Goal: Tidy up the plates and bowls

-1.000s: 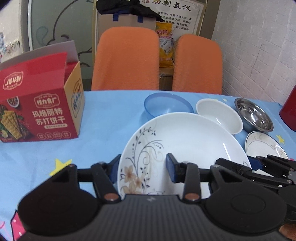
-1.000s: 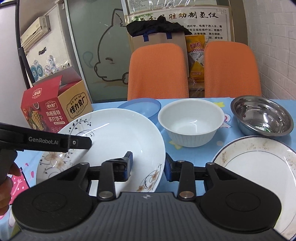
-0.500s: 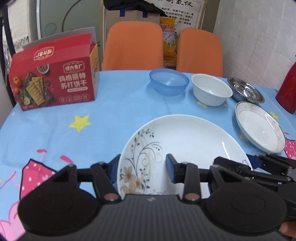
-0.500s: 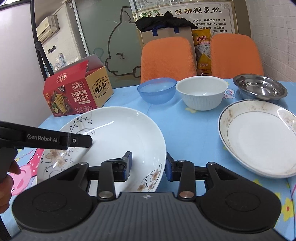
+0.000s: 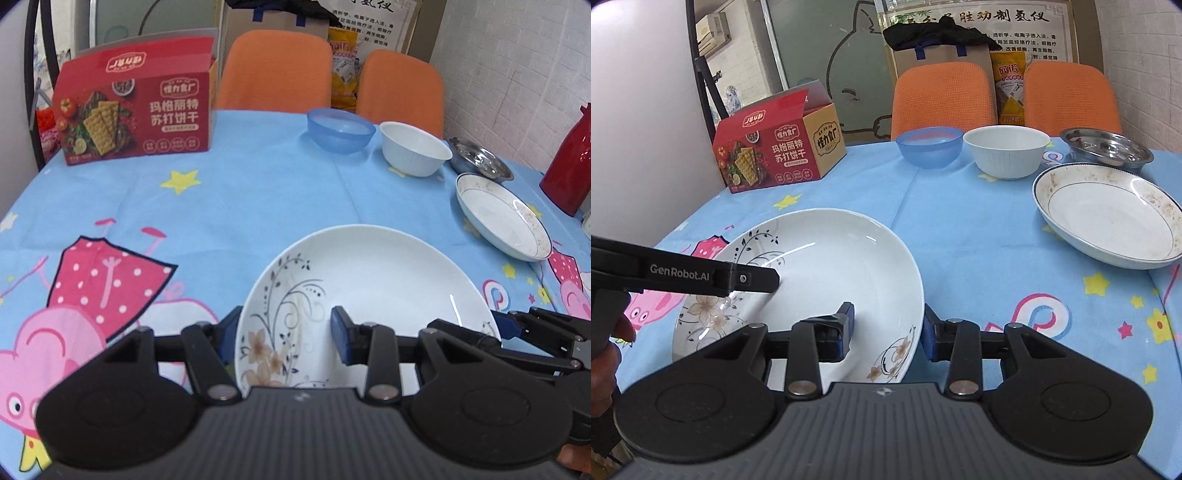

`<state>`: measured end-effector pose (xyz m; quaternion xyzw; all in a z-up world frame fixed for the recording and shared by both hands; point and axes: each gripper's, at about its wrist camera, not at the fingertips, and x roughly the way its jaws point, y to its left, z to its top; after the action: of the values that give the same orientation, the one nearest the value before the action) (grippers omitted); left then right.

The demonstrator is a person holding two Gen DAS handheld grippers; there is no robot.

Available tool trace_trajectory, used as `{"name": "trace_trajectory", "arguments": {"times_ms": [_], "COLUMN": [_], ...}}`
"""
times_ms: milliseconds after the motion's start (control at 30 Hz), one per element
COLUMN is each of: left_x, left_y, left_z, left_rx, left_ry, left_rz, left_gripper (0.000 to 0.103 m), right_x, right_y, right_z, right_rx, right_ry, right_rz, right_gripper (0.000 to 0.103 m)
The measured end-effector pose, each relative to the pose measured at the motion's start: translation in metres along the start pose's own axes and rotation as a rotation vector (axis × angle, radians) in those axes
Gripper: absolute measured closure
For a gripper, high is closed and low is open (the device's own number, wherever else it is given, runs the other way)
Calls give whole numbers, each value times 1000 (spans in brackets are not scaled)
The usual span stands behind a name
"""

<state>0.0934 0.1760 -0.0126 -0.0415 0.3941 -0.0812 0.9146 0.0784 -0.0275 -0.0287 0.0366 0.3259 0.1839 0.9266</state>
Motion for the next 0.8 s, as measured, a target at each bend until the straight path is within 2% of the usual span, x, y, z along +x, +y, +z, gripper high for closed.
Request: {"name": "trace_trajectory", "arguments": {"times_ms": [67,133,200,267,367,467,600,733,800], "left_x": [-2,-4,-14,-26,-35,-32,-21,-9,-5], "left_y": [2,6,6,4,1,-5,-24,-51,-66], "left_z": [-1,-1,0,2,8,16,24,33,38], "left_rx": [-1,-19,-13,11,33,39,69,103,118], "left_ry": [-11,-23,-75,-130,-164,-160,-158,-156,-160], "left_rz": [-5,-19,8,25,40,36,8,-32,-52], "left_gripper": [66,60,47,36,36,35,33,32,27], "right_x": [0,0,0,-6,-12,-16,-23,-33,-38], "right_y": [0,-2,-5,-10,-23,-32,-43,-63,-76], "right_z": [-2,-4,-5,-4,-1,1,3,6,8], "right_rx": [-12,-13,-13,5,38,59,71,96,111], "right_ry": [2,9,13,-15,-37,-51,-69,-93,-106], "right_rz": [1,17,26,0,-14,-17,-40,-75,-97], "right_gripper": [35,32,33,30,23,18,12,0,0]}}
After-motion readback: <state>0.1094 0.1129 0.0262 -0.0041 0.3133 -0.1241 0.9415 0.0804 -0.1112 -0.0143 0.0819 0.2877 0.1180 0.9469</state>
